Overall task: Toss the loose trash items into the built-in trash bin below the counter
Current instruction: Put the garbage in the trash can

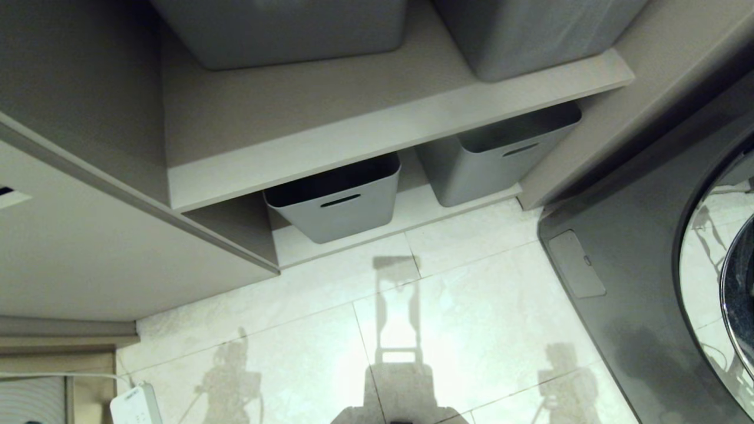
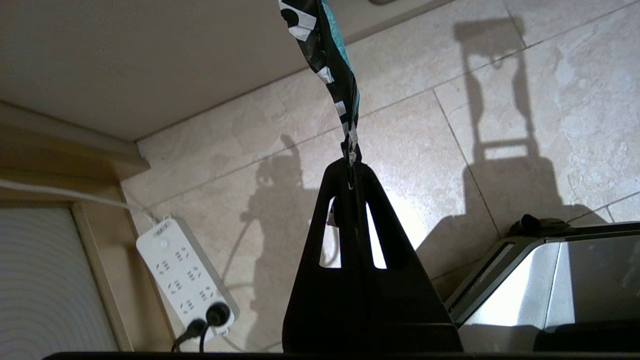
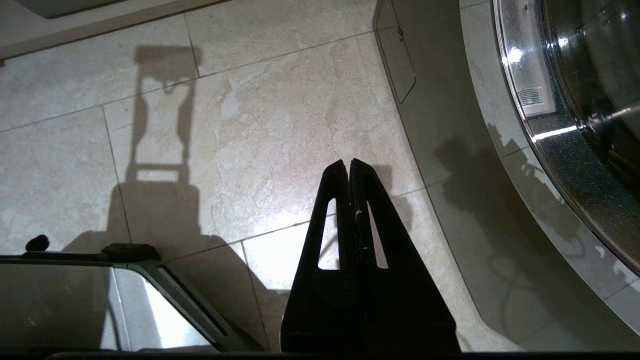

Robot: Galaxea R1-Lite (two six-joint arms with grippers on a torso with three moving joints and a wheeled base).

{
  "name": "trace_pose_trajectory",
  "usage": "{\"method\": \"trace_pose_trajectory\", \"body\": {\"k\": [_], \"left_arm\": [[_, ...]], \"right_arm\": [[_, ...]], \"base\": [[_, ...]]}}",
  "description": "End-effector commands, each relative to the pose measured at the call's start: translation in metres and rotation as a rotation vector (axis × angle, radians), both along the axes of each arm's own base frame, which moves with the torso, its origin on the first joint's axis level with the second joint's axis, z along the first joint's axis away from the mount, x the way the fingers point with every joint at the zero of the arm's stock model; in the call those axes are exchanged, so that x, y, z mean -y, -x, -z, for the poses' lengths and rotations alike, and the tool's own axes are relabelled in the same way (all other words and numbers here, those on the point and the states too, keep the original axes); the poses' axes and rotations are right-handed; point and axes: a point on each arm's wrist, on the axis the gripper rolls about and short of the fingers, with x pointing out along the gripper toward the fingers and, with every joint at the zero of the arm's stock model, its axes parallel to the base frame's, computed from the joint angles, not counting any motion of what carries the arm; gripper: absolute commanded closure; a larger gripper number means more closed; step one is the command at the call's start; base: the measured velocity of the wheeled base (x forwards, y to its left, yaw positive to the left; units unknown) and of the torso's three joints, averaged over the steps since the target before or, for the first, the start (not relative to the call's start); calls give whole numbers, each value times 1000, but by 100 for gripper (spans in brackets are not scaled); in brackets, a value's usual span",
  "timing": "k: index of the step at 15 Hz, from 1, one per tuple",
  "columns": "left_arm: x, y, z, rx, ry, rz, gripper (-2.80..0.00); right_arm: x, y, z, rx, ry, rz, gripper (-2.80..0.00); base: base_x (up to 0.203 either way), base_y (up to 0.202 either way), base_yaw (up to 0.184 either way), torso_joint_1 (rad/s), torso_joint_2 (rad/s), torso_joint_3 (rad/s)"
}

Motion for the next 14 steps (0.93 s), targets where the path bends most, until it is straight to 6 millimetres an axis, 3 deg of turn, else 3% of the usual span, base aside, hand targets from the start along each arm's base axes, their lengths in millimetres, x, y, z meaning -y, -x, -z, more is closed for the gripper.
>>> {"method": "trace_pose_trajectory", "body": {"k": [1, 14], "left_arm": [[0, 6, 4, 75, -4, 16, 0], [-1, 6, 4, 74, 1, -9, 0]], "right_arm": [[0, 0, 0, -1, 0, -1, 0], [0, 0, 0, -1, 0, -1, 0]], "base": [[0, 0, 0, 0, 0, 0], [0, 0, 0, 0, 0, 0]]}}
